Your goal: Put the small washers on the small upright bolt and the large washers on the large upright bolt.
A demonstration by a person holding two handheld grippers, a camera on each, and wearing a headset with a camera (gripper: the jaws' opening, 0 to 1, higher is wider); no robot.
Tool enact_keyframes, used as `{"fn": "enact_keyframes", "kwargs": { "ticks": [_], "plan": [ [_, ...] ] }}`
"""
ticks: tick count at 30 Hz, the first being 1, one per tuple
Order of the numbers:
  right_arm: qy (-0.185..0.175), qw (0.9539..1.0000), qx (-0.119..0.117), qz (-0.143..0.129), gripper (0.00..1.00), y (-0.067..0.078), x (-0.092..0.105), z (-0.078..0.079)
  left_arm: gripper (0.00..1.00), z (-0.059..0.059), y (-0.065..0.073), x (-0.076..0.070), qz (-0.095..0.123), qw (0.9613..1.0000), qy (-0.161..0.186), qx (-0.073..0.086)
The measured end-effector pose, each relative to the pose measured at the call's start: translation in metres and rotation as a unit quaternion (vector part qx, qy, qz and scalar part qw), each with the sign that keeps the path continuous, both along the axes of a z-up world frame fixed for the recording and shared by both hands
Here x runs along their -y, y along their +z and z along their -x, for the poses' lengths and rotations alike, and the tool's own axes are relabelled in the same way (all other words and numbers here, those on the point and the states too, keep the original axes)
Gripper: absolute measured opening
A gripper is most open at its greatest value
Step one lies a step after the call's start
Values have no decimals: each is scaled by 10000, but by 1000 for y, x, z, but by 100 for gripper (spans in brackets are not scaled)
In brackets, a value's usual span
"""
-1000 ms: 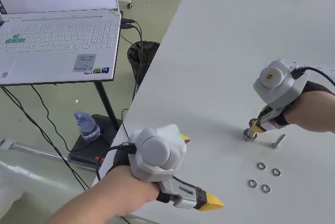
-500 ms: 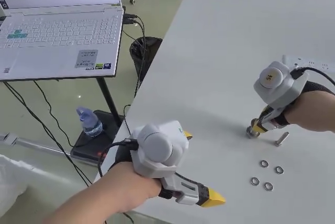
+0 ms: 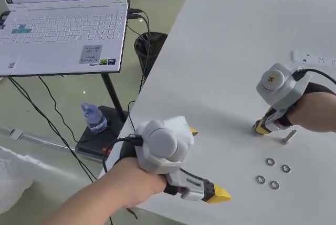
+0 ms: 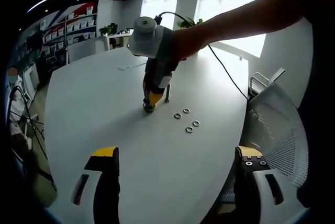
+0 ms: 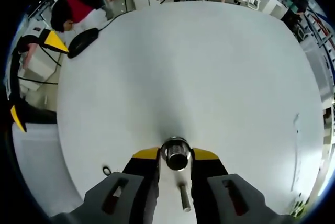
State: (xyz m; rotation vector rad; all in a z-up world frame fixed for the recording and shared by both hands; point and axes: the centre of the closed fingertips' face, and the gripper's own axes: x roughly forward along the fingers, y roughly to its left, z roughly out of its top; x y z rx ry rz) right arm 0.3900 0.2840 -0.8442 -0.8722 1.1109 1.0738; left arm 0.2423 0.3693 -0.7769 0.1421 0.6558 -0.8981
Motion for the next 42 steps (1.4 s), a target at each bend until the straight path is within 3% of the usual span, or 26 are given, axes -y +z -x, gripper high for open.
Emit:
{"fn": "enact_keyframes", "kwargs": {
  "ticks": [15,28,42],
  "plan": [
    [70,9999,-7,123,22,-9,0,1,91,2,-1,-1,6,10000,27,-24],
    [69,10000,5,44,23,-11,-2,1,89,2,-1,1,-6,10000,-20,-37],
    [157,9998,-63,60,24,-13,0,-3,89,-3,6,-2,66,9999,64,47]
  ]
}}
